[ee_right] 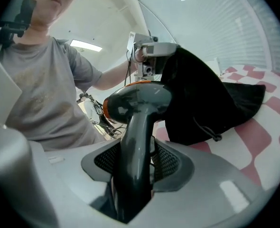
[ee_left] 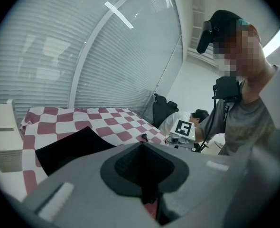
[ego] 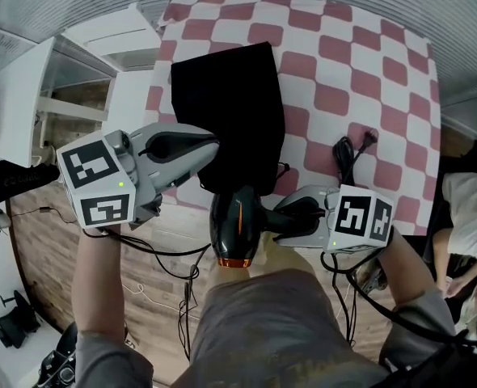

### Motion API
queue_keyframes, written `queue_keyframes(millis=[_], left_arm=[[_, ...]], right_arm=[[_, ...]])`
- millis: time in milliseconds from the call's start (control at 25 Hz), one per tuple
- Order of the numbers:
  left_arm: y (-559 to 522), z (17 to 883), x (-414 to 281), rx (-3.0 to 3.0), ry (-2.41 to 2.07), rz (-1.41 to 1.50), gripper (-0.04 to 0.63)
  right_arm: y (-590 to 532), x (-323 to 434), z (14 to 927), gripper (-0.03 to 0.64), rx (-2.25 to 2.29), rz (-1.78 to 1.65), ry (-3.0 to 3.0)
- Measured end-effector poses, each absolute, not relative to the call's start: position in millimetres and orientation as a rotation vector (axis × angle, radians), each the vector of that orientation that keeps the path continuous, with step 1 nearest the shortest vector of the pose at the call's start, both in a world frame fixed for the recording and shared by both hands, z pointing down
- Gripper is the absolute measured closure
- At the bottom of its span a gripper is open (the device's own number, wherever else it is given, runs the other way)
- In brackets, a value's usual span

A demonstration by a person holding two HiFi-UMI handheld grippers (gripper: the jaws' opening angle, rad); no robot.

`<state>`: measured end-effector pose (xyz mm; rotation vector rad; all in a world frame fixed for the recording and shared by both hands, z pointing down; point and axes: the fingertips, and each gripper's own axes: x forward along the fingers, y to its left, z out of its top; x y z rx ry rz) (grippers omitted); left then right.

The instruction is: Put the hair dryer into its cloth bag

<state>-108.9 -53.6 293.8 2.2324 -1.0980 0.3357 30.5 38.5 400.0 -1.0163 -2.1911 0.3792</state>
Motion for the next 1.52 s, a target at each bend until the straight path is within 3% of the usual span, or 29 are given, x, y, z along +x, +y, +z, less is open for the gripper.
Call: queue_keyframes(millis=[920,1520], left_arm=[[21,293,-43,2.307,-0.935,0.380,0.583],[-6,306,4,2.316,-0.889,0.345,0.583]], right_arm=[[-11,16,421,0.399,-0.622,0.515,-2.206],[-45,-12,427,0.397,-0.197,0.485,-2.242]])
